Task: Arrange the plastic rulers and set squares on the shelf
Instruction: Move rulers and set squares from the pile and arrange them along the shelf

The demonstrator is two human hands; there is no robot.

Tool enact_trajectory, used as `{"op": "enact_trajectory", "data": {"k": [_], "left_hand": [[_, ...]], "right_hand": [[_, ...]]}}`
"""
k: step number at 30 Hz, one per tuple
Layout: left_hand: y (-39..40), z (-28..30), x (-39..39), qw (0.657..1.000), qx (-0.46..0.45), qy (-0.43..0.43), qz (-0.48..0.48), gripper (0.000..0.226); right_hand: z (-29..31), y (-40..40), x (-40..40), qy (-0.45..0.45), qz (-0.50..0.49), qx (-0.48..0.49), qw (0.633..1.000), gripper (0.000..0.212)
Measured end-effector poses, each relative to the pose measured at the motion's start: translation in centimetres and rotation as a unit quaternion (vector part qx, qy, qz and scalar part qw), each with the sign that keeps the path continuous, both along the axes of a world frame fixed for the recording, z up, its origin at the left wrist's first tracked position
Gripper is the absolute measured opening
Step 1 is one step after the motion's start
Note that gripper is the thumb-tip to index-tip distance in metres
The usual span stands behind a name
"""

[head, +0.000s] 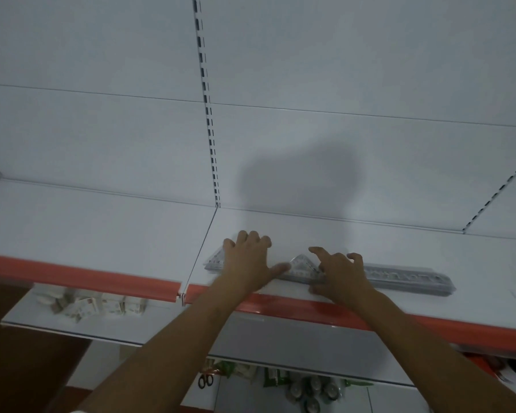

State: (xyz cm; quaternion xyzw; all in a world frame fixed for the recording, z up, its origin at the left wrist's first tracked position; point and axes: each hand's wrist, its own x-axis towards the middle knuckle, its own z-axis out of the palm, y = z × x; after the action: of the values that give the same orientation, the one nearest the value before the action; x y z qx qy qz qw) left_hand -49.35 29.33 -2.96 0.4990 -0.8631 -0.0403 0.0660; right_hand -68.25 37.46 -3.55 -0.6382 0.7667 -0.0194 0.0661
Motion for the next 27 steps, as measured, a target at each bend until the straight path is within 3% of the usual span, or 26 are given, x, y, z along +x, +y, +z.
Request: {"op": "enact_trajectory", "data": {"k": [5, 8, 11, 18, 22, 27], "left_hand": [[-1.2, 0.6, 2.7, 0.977, 0.077, 0.000, 0.198, 0.073], [-0.9, 0.5, 3.1, 0.968, 0.163, -0.003, 0.191, 0.097], [-0.6, 0.4, 3.0, 0.968, 0.188, -0.014, 0.169, 0.109], [-1.0, -0.1, 3.4, 0.972, 0.158, -0.021, 0.173, 0.077], [-0.9, -0.1, 3.5, 0.973, 0.144, -0.001, 0.182, 0.069], [-0.9, 0.4, 5.1, 0.981, 0.088, 0.012, 0.171, 0.034]], "right_hand": [[-0.2, 0.1, 0.1, -0.011, 0.003, -0.001, 1.000, 0.081], [-0.2, 0.1, 0.2, -0.006, 0.007, 0.007, 1.000, 0.082], [-0.2, 0.1, 0.1, -0.013, 0.003, 0.008, 1.000, 0.080], [-0.2, 0.5, 0.2, 0.006, 0.011, 0.001, 1.000, 0.078], [0.1, 0.4, 0.3, 0.005, 0.021, 0.023, 1.000, 0.092], [0.9, -1.1, 3.1, -0.016, 0.080, -0.098, 0.992, 0.073]]}}
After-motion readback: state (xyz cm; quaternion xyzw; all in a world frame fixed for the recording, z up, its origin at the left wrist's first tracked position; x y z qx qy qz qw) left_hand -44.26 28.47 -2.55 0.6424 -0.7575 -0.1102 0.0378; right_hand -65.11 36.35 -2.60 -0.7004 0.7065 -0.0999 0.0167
